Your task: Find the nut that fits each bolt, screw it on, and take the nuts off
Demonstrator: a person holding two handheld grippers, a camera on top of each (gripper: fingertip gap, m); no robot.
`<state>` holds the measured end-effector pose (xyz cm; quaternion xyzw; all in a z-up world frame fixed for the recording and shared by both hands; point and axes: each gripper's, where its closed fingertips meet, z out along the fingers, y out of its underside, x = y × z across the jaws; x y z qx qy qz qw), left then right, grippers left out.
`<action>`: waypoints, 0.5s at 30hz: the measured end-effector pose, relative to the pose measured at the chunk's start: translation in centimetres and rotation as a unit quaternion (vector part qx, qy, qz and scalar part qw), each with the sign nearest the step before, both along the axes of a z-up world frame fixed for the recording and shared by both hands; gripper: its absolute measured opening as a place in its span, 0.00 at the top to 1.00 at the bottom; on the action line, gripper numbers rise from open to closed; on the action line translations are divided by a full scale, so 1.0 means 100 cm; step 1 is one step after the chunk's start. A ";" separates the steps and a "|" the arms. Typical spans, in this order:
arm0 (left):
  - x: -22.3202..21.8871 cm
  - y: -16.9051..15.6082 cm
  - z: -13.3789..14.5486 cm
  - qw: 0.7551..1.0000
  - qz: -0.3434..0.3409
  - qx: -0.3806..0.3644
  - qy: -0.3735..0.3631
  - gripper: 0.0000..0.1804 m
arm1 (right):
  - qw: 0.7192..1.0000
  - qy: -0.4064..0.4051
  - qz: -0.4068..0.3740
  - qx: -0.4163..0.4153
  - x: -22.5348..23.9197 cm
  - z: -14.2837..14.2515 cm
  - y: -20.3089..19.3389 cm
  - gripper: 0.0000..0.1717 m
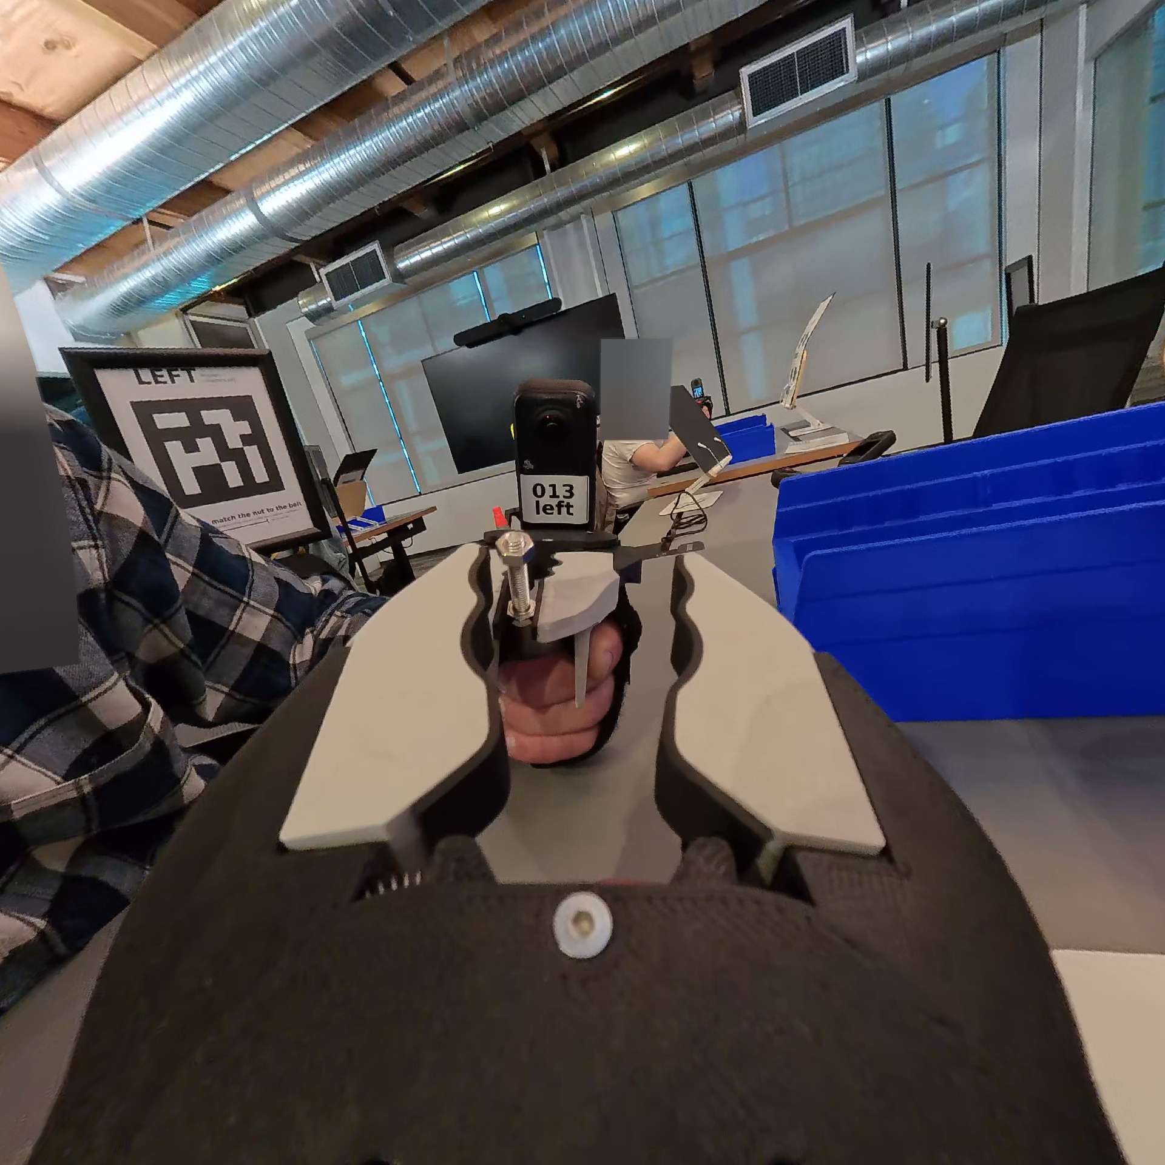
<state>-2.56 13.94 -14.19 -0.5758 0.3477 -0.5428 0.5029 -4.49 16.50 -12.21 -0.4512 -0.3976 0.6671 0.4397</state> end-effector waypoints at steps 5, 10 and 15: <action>0.002 -0.002 0.001 1.000 -0.002 0.004 0.003 0.95 | 1.000 -0.003 -0.008 -0.002 0.001 -0.002 0.005 0.66; -0.004 -0.001 0.007 1.000 -0.001 0.007 -0.017 0.95 | 0.999 -0.004 -0.022 -0.036 0.005 -0.006 0.019 0.71; -0.001 -0.002 0.004 1.000 -0.009 0.001 -0.016 0.95 | 1.000 0.014 0.016 -0.004 -0.001 0.003 -0.007 0.66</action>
